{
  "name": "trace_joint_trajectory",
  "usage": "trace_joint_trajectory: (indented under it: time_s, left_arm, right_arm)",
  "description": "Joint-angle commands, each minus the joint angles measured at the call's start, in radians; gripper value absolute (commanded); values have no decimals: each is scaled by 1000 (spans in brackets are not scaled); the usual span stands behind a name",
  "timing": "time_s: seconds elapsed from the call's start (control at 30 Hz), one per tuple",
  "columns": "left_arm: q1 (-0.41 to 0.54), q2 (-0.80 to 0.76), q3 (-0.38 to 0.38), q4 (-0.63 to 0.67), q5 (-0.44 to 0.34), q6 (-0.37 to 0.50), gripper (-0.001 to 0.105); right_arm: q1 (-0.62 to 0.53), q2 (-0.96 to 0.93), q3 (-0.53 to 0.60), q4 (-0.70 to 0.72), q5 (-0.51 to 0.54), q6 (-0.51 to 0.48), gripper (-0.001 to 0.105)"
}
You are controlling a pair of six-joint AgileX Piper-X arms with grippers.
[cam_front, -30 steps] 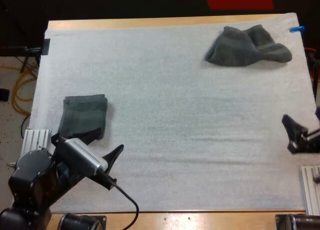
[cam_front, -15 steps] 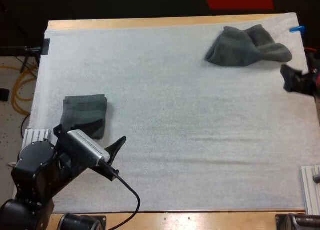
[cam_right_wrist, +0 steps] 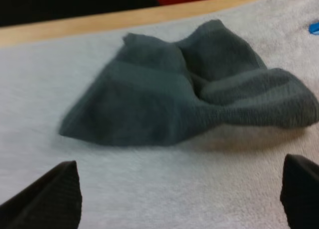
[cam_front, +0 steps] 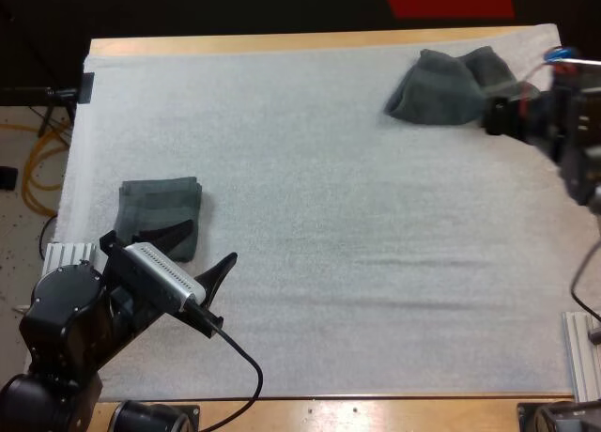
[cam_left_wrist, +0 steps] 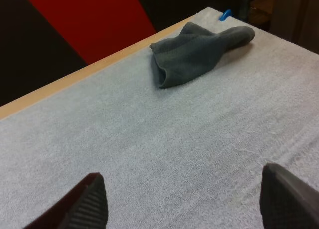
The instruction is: Pick towel from pile fold and stack
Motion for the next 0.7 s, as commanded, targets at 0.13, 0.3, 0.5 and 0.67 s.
trace_joint_trajectory:
  time_s: [0.13, 0.3, 0.5, 0.67]
  left_arm:
    - [-5, 2, -8, -11, 5, -12, 62]
    - [-5, 2, -8, -11, 5, -42, 62]
    - [-5, 2, -8, -11, 7, -93, 62]
    - [-5, 2, -8, -11, 35, -129, 62]
  right_arm:
    - [48, 151, -85, -18, 113, 5, 78]
    - [49, 300, -209, -6, 145, 5, 78]
    - [44, 461, -330, 32, 210, 3, 78]
    - [39, 577, -425, 77, 210, 4, 78]
